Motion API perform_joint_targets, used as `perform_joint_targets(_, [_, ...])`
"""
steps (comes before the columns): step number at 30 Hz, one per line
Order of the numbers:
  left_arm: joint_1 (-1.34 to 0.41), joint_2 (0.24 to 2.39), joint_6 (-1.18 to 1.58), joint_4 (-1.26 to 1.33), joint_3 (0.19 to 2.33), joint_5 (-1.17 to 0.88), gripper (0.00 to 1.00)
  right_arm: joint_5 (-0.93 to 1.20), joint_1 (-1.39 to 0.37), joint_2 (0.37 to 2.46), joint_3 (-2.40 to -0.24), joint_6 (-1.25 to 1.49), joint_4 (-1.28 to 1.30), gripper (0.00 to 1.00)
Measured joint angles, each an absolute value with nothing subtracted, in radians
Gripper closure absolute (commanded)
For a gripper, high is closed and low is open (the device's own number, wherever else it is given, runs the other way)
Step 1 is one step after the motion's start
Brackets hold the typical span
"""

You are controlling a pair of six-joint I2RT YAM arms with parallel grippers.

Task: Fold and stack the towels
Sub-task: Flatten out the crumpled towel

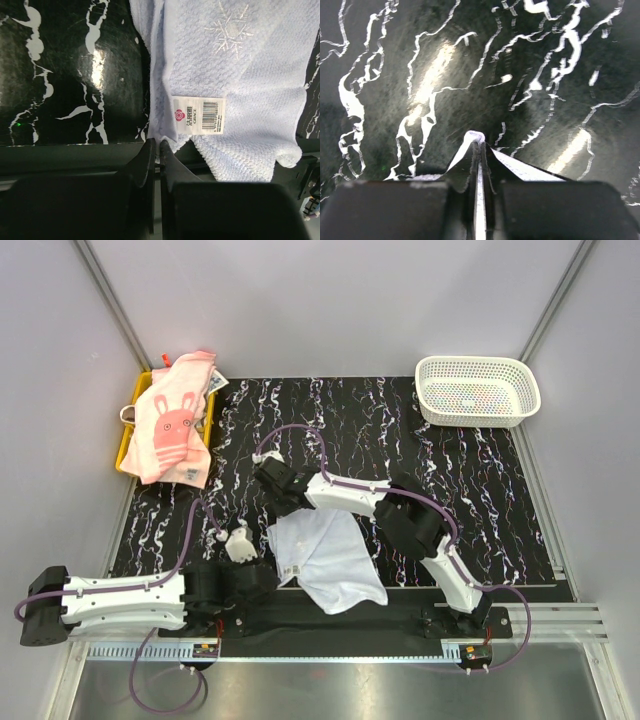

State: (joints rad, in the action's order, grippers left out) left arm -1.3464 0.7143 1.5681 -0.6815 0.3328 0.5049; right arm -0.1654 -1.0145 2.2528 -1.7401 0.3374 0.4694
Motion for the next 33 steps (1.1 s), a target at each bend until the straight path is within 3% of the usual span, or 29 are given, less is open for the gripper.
perform_joint_targets(2, [-1.346,0.711,1.568,-0.707,0.341,0.511,1.0,-0.193,-1.016,2.246,-1.732,0.337,0.469,1.0])
perform_joint_targets(8, [-1.347,0.693,1.548,-0.836,0.465,0.572,1.0,-0.302,-1.016,2.132,-1.657,0.334,0.481,1.0])
perform_joint_targets(21, [-1.3,0.789,1.309,-1.029,0.916,0.832,1.0,-0.507,-1.013,1.589,-1.537,0.328,0.478,1.0])
perform_joint_targets(28, [-0.935,0.825,0.894,-0.839,1.061,0.751,1.0,-0.62,-0.98,1.449,-1.5,0.328,0.485,1.0])
perform_joint_targets(33, [-0.631,1.049,0.698,-0.668,1.247,0.546,1.0,-0.549,-0.826,1.467,-1.487,0.328,0.453,1.0])
